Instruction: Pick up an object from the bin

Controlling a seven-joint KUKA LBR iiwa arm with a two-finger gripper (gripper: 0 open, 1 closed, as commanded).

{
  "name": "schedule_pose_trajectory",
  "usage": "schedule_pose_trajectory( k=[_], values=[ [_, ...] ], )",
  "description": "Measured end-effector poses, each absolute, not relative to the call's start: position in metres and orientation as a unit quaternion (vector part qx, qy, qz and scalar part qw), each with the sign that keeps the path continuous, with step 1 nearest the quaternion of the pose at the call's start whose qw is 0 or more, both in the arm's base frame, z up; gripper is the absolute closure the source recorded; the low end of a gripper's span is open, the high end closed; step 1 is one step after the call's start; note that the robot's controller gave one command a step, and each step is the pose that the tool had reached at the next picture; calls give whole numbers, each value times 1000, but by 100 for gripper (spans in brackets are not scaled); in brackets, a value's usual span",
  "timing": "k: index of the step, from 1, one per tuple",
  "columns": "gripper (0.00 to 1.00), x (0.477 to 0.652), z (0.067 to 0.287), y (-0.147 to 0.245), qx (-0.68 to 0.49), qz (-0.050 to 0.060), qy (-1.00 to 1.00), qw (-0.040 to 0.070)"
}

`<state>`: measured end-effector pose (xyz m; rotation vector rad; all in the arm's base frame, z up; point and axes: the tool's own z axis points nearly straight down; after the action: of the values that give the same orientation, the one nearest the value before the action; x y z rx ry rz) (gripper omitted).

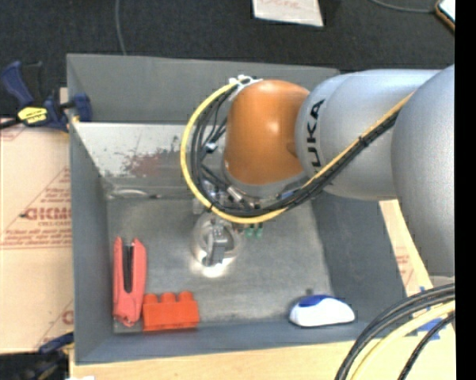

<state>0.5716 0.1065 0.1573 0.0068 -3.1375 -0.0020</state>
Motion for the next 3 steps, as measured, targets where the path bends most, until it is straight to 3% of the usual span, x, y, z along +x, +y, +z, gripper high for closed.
schedule_pose_trajectory(
  k=[1,2,3],
  values=[
    [0,574,161,106,0,-1,-1000,-2],
    [0,607,78,51,40,-3,-999,-4],
    [0,617,78,46,17,-5,-1000,-11]
  ],
)
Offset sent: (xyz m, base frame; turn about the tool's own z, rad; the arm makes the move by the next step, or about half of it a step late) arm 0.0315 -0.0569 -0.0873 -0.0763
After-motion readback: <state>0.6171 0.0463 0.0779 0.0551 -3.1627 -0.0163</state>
